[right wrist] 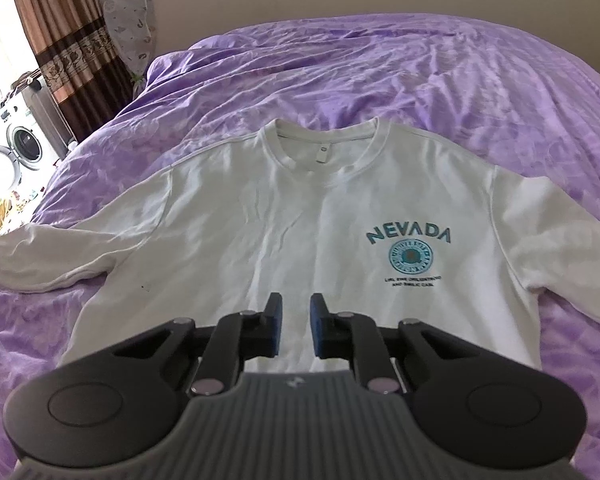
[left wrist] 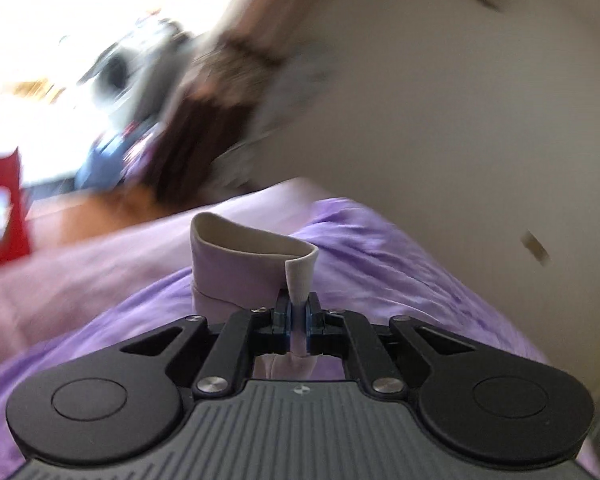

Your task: Fold small clothes

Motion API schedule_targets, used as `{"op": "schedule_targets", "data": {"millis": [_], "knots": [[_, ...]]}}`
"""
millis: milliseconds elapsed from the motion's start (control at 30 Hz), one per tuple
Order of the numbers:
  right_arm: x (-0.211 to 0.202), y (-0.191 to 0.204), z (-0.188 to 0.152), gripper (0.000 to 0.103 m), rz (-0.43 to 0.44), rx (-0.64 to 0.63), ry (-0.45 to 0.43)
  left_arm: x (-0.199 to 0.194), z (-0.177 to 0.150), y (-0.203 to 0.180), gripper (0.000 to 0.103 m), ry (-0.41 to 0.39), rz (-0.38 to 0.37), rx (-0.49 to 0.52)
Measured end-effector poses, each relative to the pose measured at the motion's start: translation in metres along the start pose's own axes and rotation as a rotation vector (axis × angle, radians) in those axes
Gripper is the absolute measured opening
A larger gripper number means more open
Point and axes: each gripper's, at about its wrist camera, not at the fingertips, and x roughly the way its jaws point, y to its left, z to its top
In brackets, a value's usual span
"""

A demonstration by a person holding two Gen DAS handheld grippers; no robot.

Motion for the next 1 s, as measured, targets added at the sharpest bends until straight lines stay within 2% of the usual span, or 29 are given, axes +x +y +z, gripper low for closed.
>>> {"op": "schedule_targets", "data": {"millis": [100,200,267,400,500,633,733,767,833,900,967,1000], "knots": [[-0.003,-0.001,0.006,0.009,0.018,0.009,-0.004,0.0,-0.011,-0.083,0.006,-0.014,-0.08,0.182],[-0.007,-0.004,0.009,0.009,0.052,0.016,-0.022,0.016,-0.036,-0.151,0.006,0.017,-0.151,0.306],[-0.008,-0.008,0.011,0.01,0.062,0.03,-0.025,0.03,-0.062,-0.187,0.006,0.061,-0.192,0.388],[-0.001,-0.017,0.008,0.013,0.064,0.061,-0.015,0.071,-0.127,-0.233,0.006,0.226,-0.241,0.459],[0.012,-0.026,0.003,0.013,0.104,0.097,0.01,0.098,-0.177,-0.242,0.006,0.35,-0.239,0.494],[0.033,-0.036,-0.003,0.016,0.135,0.136,0.046,0.134,-0.235,-0.235,0.012,0.576,-0.253,0.518],[0.047,-0.038,-0.007,0.019,0.148,0.147,0.074,0.149,-0.247,-0.215,0.026,0.713,-0.3,0.457],[0.051,-0.039,-0.007,0.023,0.152,0.15,0.08,0.151,-0.246,-0.213,0.035,0.743,-0.312,0.441],[0.059,-0.04,-0.007,0.029,0.169,0.166,0.093,0.149,-0.239,-0.207,0.041,0.761,-0.329,0.431],[0.068,-0.044,-0.004,0.033,0.208,0.205,0.114,0.14,-0.224,-0.203,0.049,0.731,-0.344,0.458],[0.077,-0.049,0.0,0.042,0.255,0.271,0.135,0.13,-0.203,-0.198,0.056,0.705,-0.39,0.469],[0.082,-0.05,0.003,0.043,0.277,0.305,0.145,0.127,-0.193,-0.198,0.059,0.69,-0.406,0.469]]}}
